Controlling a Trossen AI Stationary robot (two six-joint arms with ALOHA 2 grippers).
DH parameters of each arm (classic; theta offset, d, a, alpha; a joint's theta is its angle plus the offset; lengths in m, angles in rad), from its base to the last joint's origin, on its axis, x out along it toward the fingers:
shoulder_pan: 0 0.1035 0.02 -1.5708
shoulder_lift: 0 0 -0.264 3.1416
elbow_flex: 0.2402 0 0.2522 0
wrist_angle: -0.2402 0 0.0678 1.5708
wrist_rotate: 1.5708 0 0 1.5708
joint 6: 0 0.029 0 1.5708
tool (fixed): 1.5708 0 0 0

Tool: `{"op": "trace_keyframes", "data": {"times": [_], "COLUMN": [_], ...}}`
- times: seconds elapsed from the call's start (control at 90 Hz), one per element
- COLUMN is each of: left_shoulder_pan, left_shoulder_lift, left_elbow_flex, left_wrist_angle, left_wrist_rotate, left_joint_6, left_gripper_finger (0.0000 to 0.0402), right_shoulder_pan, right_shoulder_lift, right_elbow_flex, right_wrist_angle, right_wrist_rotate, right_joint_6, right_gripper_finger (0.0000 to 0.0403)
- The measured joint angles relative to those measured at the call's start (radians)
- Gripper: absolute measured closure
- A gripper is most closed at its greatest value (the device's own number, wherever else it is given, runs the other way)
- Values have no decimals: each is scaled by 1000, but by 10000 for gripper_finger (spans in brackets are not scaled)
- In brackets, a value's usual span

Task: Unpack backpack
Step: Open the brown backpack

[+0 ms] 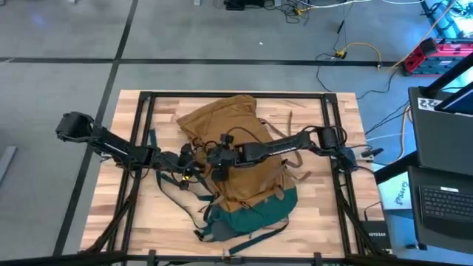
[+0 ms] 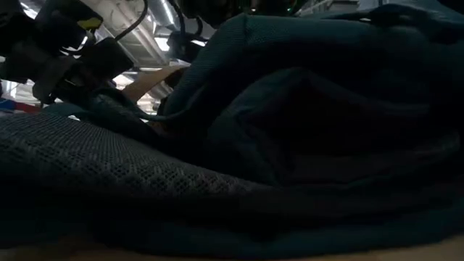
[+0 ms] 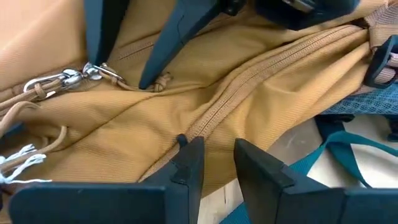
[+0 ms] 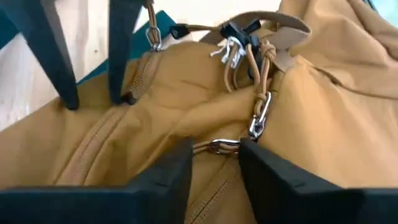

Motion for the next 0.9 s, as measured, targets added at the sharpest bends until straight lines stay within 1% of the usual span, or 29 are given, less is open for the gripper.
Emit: {"op": "trace_keyframes", "data": {"times": [0.1,0.367,0.478,0.533,0.6,0.756,0.8,0.9], "left_shoulder_pan": [0,0,0,0,0,0,0,0], "left_shoulder_lift": [0,1,1,1,1,1,1,1], "left_elbow_flex": [0,0,0,0,0,0,0,0], "left_wrist_angle": [10,66,71,70,70,70,70,69], "left_wrist_rotate": [1,8,7,7,6,6,6,5], "left_joint_6": [3,45,46,45,46,45,45,46], "left_gripper_finger": [325,325,325,325,325,325,325,325], "right_shoulder_pan": [-2,-3,-3,-2,-2,-2,-2,-1], "right_shoulder_lift": [10,35,35,35,36,36,36,36], "right_elbow_flex": [0,2,2,2,2,1,1,1], "right_wrist_angle": [-8,1,-2,-3,-4,-10,-11,-13], "right_wrist_rotate": [-4,-19,-8,2,4,9,9,9], "right_joint_6": [5,6,6,3,-5,-29,-39,-51], "right_gripper_finger": [261,260,264,275,299,385,394,394]}}
